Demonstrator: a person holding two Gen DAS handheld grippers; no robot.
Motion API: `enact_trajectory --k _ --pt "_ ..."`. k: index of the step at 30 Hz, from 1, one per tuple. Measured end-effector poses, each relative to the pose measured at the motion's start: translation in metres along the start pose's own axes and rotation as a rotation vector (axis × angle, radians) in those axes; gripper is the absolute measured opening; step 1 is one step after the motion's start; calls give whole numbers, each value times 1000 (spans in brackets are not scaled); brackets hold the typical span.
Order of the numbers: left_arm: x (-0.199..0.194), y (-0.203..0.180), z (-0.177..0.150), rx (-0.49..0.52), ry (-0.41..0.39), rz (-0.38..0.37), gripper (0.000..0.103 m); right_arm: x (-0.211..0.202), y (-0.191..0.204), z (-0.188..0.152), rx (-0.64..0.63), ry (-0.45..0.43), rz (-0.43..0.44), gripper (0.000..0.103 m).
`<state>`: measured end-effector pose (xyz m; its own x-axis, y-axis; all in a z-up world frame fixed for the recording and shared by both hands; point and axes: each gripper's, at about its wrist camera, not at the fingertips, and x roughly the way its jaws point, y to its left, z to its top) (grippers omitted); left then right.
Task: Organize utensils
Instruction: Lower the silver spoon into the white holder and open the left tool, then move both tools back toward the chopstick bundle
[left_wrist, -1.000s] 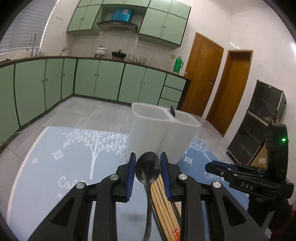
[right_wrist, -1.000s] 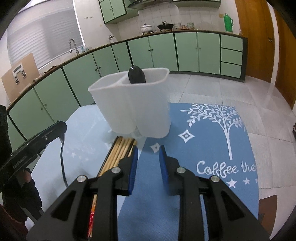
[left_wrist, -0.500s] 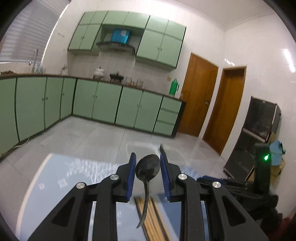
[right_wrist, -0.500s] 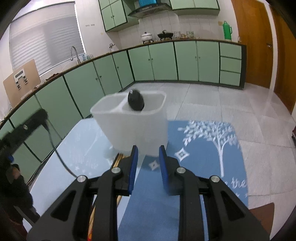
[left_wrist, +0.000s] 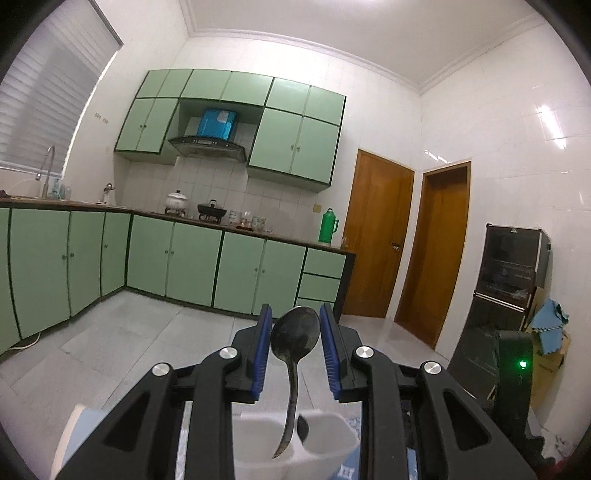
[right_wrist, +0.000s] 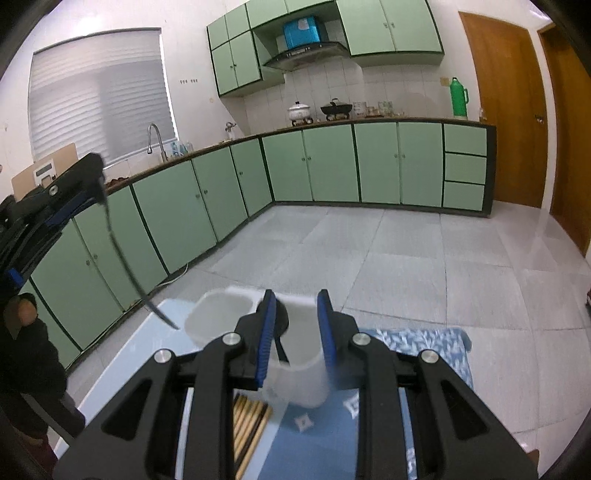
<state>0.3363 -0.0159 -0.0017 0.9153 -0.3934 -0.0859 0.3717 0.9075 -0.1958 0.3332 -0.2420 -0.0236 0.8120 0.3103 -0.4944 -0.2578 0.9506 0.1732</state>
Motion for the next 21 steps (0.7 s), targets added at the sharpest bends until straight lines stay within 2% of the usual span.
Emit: enact_trajectory --k 7,13,16,18,21 --pt "40 16 -34 -38 73 13 26 19 -6 -6 13 25 -17 23" --pt "53 28 -54 -46 151 19 27 24 -5 -15 19 46 -24 23" --pt "47 28 -56 -59 167 23 29 22 -4 -19 22 50 -26 23" --pt "36 26 -57 -61 173 36 37 15 -3 -25 20 48 -34 28" --pt "15 23 -60 -61 201 57 40 5 -1 -31 10 54 -45 34"
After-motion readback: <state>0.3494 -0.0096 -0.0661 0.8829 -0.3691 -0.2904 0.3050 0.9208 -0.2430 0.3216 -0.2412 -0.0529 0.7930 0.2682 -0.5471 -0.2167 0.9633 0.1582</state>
